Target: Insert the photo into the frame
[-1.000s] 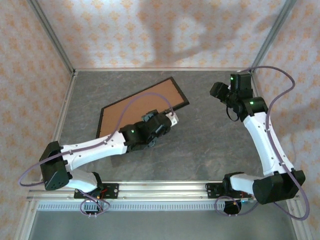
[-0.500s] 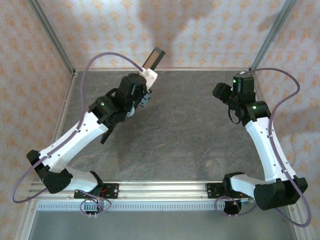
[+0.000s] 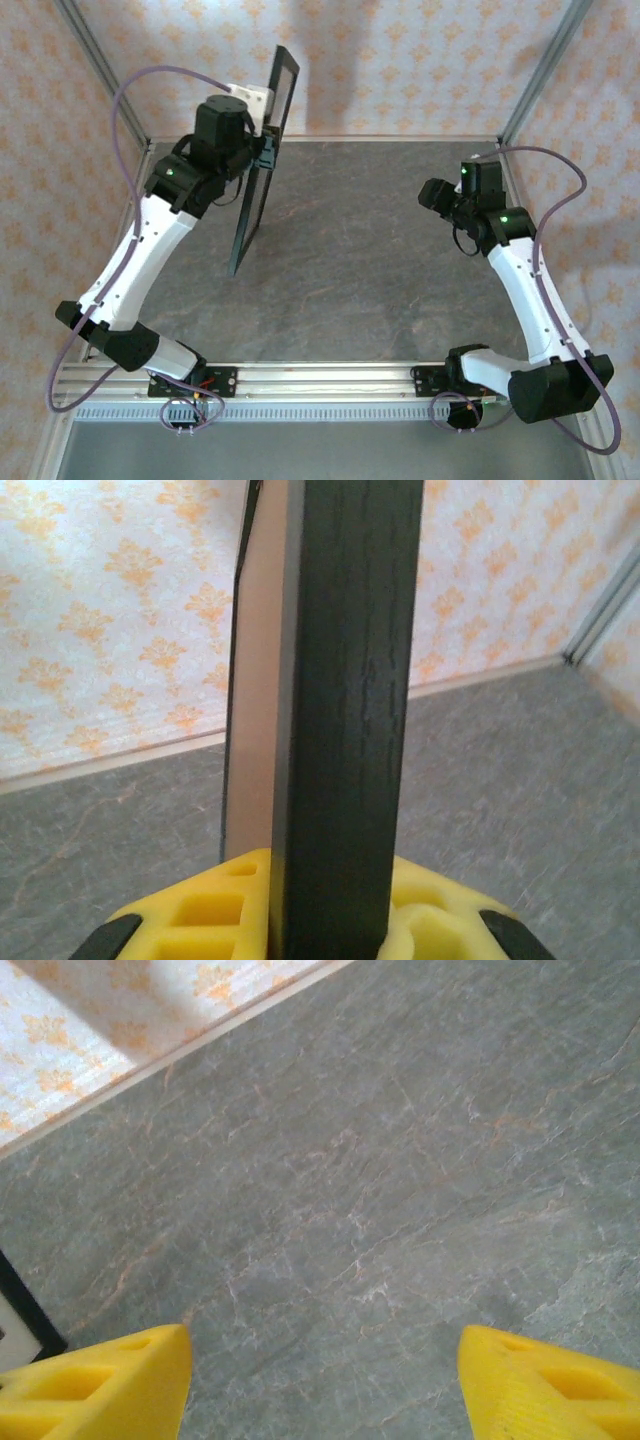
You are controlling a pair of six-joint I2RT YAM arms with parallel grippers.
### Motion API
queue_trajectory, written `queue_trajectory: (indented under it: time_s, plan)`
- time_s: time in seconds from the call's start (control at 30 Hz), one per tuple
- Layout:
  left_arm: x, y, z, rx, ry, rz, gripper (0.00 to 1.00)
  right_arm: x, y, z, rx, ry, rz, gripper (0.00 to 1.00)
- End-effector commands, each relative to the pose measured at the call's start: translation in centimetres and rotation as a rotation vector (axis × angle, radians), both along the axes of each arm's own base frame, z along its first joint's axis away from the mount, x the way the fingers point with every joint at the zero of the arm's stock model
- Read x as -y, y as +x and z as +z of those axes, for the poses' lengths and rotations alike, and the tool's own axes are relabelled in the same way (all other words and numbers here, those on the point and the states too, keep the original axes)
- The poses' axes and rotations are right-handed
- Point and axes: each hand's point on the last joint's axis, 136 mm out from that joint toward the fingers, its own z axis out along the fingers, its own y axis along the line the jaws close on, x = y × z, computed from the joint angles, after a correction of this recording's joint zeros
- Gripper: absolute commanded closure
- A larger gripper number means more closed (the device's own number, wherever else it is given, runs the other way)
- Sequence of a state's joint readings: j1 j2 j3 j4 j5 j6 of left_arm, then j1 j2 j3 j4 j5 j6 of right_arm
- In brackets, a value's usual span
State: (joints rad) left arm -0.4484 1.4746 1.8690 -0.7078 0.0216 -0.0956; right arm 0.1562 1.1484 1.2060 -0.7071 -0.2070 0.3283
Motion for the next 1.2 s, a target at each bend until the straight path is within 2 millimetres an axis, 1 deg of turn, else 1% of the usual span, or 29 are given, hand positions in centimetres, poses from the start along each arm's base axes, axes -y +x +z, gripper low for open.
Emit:
queue_trajectory:
  time_s: [0.0,0.1,0.17,0.27,0.37,0.4,0.47,0.63,0.77,1.0,1.17]
  plan:
    - [2.4,-0.6,3.9,-0.009,-0.314,-0.104,1.00,-0.8,-0.2,-1.3,-0.041,0.015,0.038,0.30]
    - [2.0,-0.5,5.7,0.002,-0.347,-0.109,1.00,-1.1,-0.1,-1.7,-0.052,0.021,0.049,0.30]
    - [2.0,-0.5,6.4,0.001,-0.383,-0.120,1.00,-1.4,-0.1,-1.9,-0.056,0.023,0.058,0.30]
    - [2.6,-0.3,6.5,-0.021,-0.470,-0.158,1.00,-1.4,-0.1,-2.2,-0.060,0.019,0.059,0.30]
    - [3.2,-0.1,5.8,-0.050,-0.521,-0.175,1.00,-1.2,-0.3,-2.0,-0.062,-0.003,0.069,0.29]
    - [3.4,-0.1,5.4,-0.063,-0.547,-0.182,1.00,-1.3,0.0,-2.6,-0.088,-0.015,0.076,0.29]
    - [3.9,0.1,4.7,-0.093,-0.609,-0.197,1.00,-1.2,0.0,-2.8,-0.109,-0.035,0.089,0.29]
    - [4.7,0.6,1.7,-0.171,-0.747,-0.226,1.00,-1.5,0.3,-3.3,-0.133,-0.037,0.104,0.29]
    - [4.6,1.1,-0.3,-0.220,-0.836,-0.235,1.00,-1.8,0.4,-3.9,-0.147,-0.024,0.110,0.29]
    - [4.2,2.5,-4.7,-0.331,-0.944,-0.224,1.00,-2.1,0.2,-5.3,-0.183,-0.031,0.117,0.28]
    - [4.0,3.7,-8.3,-0.405,-0.989,-0.201,1.00,-2.5,0.2,-6.4,-0.207,-0.030,0.123,0.27]
